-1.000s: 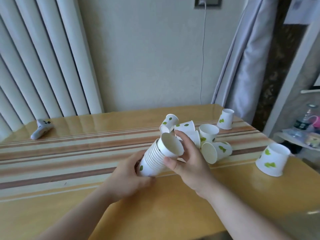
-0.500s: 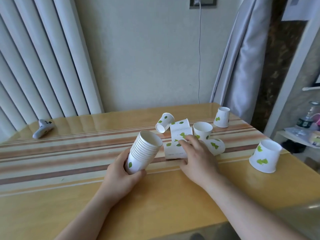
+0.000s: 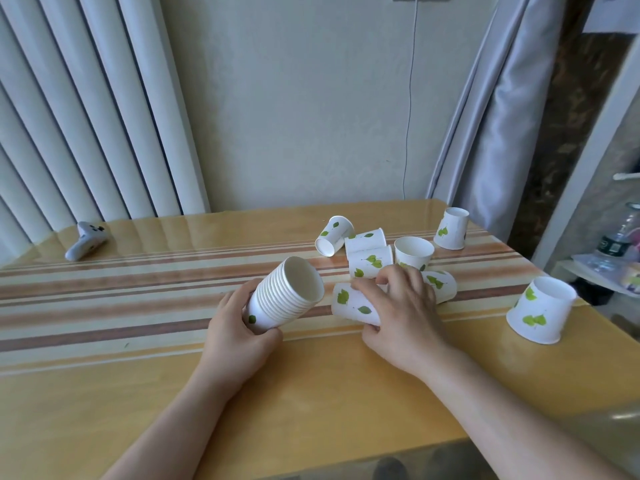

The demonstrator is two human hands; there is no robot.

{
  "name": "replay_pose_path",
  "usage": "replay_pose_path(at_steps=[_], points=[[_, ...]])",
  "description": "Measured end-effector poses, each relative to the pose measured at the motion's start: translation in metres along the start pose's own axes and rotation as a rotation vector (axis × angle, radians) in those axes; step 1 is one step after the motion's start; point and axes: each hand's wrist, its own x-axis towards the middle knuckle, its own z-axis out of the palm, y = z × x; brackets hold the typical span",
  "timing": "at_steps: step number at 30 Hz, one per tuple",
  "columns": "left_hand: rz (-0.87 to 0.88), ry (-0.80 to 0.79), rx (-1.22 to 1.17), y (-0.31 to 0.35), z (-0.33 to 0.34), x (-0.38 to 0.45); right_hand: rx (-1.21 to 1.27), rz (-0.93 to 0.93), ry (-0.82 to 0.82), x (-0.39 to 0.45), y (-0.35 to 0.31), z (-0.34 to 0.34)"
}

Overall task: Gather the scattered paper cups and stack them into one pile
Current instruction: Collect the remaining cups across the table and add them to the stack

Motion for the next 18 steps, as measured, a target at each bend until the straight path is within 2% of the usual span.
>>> replay_pose_path(at_steps=[2, 5, 7, 8, 12, 18], points=[[0.012, 0.003, 0.017, -0.001, 0.0, 0.001, 0.366, 0.11, 0.076, 0.001, -0.003, -0.01], [0.038, -0.01, 0.037, 0.0, 0.0, 0.002, 1.101, 0.391, 0.013, 0.007, -0.017, -0.028], [0.054, -0.021, 0.048, 0.001, 0.0, 0.001, 1.329, 0.45, -0.008, 0.011, -0.023, -0.03], [0.066, -0.031, 0.059, 0.001, 0.0, 0.001, 1.343, 0.439, -0.016, 0.013, -0.027, -0.031], [0.103, -0.063, 0.092, 0.001, 0.0, 0.0, 1.134, 0.369, -0.04, 0.015, -0.036, -0.029], [0.116, -0.065, 0.11, 0.0, 0.0, 0.001, 1.094, 0.318, -0.158, 0.016, -0.039, -0.027]])
